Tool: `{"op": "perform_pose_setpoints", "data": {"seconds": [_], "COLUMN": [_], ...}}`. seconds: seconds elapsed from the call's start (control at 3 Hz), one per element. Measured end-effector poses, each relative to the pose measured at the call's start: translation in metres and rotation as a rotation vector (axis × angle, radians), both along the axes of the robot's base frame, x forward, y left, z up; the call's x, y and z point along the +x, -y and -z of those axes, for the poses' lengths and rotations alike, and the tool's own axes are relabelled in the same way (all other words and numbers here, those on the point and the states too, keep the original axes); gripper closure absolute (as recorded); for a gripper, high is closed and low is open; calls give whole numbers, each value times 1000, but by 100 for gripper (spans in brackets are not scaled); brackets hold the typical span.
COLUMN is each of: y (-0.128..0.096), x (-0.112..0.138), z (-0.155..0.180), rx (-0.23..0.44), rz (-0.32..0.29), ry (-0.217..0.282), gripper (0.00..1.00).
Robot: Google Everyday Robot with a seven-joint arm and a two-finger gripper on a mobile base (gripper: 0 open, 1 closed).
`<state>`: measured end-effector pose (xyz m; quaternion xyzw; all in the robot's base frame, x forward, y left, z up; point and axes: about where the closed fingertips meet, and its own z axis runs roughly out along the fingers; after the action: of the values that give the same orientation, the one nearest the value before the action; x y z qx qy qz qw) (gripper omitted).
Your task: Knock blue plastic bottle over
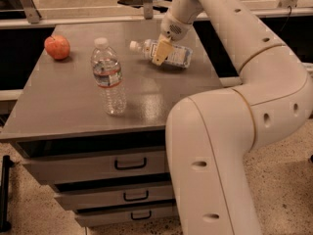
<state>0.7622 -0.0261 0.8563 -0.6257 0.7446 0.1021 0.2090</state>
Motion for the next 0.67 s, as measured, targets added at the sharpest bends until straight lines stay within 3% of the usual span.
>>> {"op": "perform_pose_setpoints", "data": {"seconds": [0.33,0.67], "y": [0,1], "x": [-11,-16], "z": [6,5], "rx": [-46,-52], "rz": [-45,-61], "ry": [-44,-63], "gripper": [85,62]}}
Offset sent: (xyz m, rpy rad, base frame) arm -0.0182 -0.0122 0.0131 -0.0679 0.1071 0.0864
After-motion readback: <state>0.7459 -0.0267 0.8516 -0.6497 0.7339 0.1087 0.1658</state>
